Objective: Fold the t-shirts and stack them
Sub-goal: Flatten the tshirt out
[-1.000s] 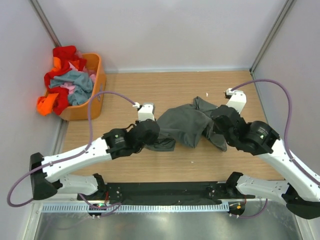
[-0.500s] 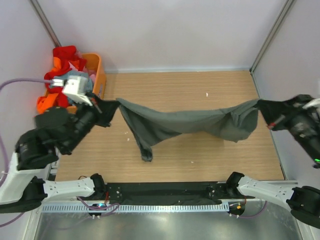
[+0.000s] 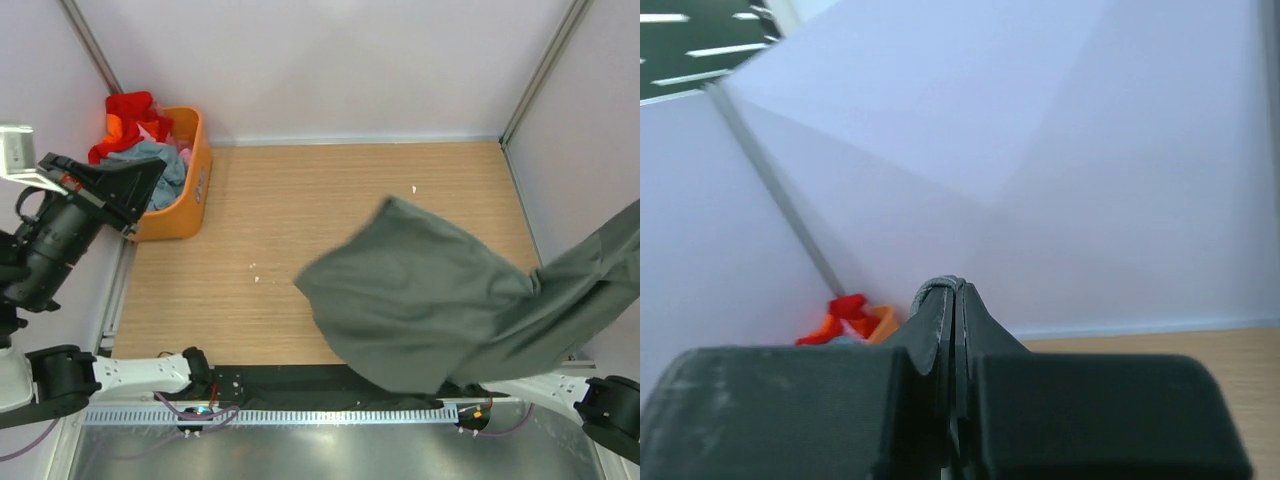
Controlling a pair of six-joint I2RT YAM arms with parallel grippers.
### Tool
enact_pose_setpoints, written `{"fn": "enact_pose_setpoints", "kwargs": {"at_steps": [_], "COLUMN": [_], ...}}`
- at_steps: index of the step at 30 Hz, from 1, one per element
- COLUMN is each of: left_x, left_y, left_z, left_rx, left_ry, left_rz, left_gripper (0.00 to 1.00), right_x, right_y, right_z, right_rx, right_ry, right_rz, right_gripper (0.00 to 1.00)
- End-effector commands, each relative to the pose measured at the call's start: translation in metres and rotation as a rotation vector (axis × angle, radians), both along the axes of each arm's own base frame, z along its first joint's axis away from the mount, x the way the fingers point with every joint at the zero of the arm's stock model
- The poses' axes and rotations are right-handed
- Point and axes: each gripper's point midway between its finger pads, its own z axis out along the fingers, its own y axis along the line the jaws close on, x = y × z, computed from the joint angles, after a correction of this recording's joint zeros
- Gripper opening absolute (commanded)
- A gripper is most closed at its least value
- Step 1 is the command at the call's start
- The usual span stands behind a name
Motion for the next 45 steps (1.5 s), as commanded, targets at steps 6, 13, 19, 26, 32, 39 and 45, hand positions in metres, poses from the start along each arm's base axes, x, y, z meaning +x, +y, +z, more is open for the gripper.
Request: {"fn": "enact_pose_setpoints", "kwargs": {"at_steps": [6, 13, 19, 26, 32, 39, 45], "left_x": [0.075, 0.101, 0.106, 0.095, 0.079, 0.080, 0.111], "left_y": [-0.070, -0.137, -0.149, -0.139, -0.147, -0.193, -0.234], "left_z": [-0.088, -0.208, -0.233, -0.264, -0.318, -0.391, -0.409], "left_rx": [0.340, 0.317, 0.287, 0.273, 0.233, 0.175, 0.203], "left_ry": [0.102, 0.334, 0.385, 0.469, 0.589, 0.712, 0.726], "left_rz": [0.235, 0.023, -0.005, 0.003, -0.056, -0.168, -0.171], "left_gripper": [0.00, 0.07, 0.37, 0.73, 0.77, 0.76, 0.66], "right_x": [0.165, 0.176, 0.175, 0.241, 0.237, 0.234, 0.235], "right_y": [0.125, 0.202, 0.203, 0.084, -0.005, 0.024, 0.072], "right_z": [-0.076, -0.123, -0.110, -0.206, -0.222, -0.273, -0.320], "right_rx": [-0.492, -0.613, -0.612, -0.600, -0.390, -0.353, -0.342], "right_ry": [0.302, 0.307, 0.307, 0.757, 0.867, 0.947, 1.004], "right_rz": [-0.371, -0.054, -0.043, -0.605, -0.823, -0.600, -0.308], "right_gripper": [0.01, 0.01, 0.01, 0.01, 0.01, 0.01, 0.01]}}
